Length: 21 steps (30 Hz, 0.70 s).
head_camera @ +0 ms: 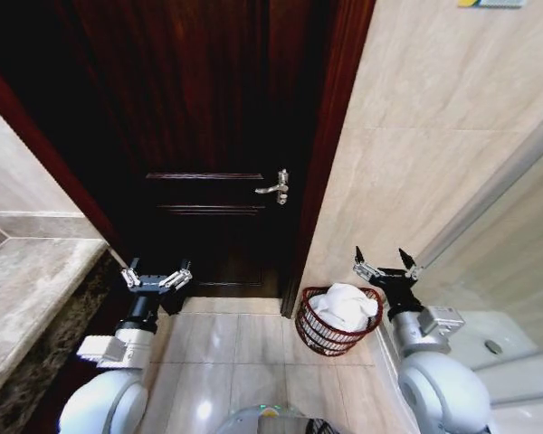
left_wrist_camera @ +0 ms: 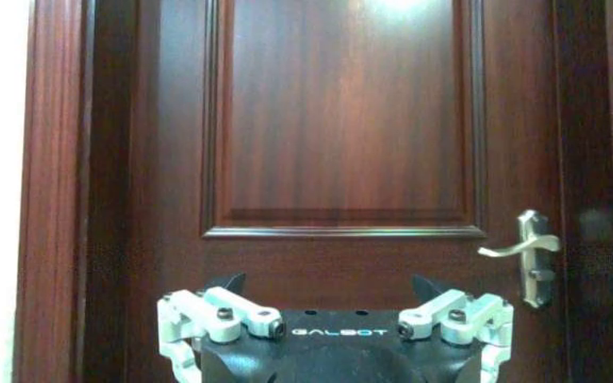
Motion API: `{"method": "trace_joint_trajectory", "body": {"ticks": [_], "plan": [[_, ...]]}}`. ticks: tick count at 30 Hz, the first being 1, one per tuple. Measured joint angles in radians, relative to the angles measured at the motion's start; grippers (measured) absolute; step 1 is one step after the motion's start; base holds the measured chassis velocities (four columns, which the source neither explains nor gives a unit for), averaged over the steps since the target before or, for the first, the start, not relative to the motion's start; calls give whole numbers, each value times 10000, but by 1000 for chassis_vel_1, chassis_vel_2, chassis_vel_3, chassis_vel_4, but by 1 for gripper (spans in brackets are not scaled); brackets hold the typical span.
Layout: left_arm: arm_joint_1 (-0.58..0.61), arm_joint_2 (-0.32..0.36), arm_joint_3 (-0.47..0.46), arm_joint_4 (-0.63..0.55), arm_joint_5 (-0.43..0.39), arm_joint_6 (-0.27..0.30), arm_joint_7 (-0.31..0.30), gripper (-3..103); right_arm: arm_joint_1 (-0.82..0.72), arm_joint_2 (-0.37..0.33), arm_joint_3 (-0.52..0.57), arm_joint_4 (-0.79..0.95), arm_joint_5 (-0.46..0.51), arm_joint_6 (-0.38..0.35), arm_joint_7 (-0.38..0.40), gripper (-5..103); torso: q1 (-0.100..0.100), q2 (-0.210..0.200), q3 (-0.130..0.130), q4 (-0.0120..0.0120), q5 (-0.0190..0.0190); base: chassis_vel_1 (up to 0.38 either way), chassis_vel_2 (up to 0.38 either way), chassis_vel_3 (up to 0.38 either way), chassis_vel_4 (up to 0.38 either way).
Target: Discard the used towel into the hamper.
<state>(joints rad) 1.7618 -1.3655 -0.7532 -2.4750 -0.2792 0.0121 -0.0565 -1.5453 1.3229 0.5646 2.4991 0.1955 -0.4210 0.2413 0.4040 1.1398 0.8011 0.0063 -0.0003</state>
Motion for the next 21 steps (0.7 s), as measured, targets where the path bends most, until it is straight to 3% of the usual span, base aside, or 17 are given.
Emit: {"method": "trace_joint_trajectory", "body": {"ticks": [10,21], "plan": [[16,-46,19,58,-9,-62,-74,100,-162,3,-71,6,-5,68,4,100,3,-2,1,-1,5,4,-18,-13,19],[34,-48,-3,56,-135,-64,-232,100,-233,6,-99,14,52,22,-81,100,-6,-1,-2,0,4,132,-115,-119,122]]}}
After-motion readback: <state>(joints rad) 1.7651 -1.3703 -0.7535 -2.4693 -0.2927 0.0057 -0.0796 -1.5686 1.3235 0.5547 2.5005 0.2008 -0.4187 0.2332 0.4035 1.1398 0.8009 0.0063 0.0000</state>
